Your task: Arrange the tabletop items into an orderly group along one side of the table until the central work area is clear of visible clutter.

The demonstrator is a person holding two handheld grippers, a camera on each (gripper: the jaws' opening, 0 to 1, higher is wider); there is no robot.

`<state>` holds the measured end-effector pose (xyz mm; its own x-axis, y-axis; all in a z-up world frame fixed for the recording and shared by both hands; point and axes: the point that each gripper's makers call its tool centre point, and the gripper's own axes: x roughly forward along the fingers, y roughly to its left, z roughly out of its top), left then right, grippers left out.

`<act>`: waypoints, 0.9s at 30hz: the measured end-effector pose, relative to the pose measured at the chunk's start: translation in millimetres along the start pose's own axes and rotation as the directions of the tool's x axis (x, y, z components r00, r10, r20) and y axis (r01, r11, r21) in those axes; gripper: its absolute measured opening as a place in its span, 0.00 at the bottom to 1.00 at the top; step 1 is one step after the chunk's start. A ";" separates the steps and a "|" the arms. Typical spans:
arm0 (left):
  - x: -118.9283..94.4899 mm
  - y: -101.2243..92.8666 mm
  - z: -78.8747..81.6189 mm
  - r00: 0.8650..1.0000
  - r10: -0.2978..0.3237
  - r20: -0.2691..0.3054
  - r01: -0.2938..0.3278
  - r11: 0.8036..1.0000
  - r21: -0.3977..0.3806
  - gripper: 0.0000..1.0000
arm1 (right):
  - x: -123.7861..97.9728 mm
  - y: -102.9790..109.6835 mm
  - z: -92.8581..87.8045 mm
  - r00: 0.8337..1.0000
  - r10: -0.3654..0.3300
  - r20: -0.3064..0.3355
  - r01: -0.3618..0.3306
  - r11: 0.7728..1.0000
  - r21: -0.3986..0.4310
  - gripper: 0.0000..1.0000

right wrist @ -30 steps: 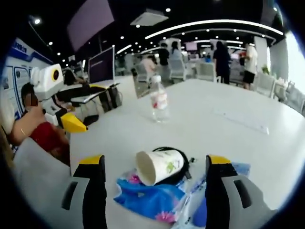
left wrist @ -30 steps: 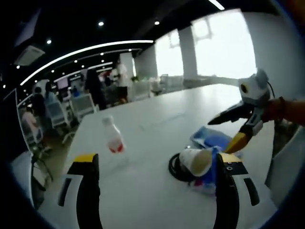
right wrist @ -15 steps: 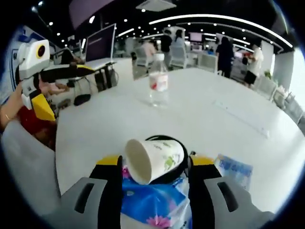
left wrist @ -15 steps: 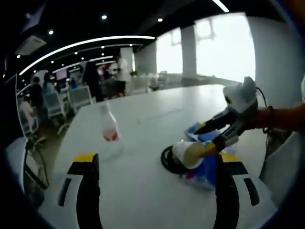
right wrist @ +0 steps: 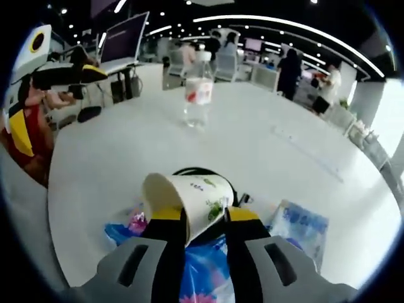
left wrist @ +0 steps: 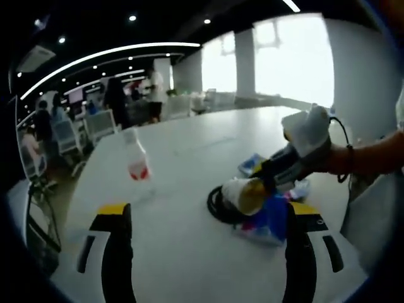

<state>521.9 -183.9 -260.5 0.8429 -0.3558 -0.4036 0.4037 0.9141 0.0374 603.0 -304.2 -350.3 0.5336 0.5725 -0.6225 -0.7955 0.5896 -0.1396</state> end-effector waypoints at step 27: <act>2.1 -22.8 7.6 0.997 -0.069 0.045 0.066 0.996 0.058 0.96 | -54.5 -0.5 12.1 0.998 0.056 -0.012 -0.048 0.926 0.375 0.01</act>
<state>517.1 -207.0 -255.2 0.8282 -0.4261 -0.3641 0.4785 0.8758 0.0636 577.8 -328.8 -307.0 0.4842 0.5977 -0.6390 -0.6541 0.7323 0.1894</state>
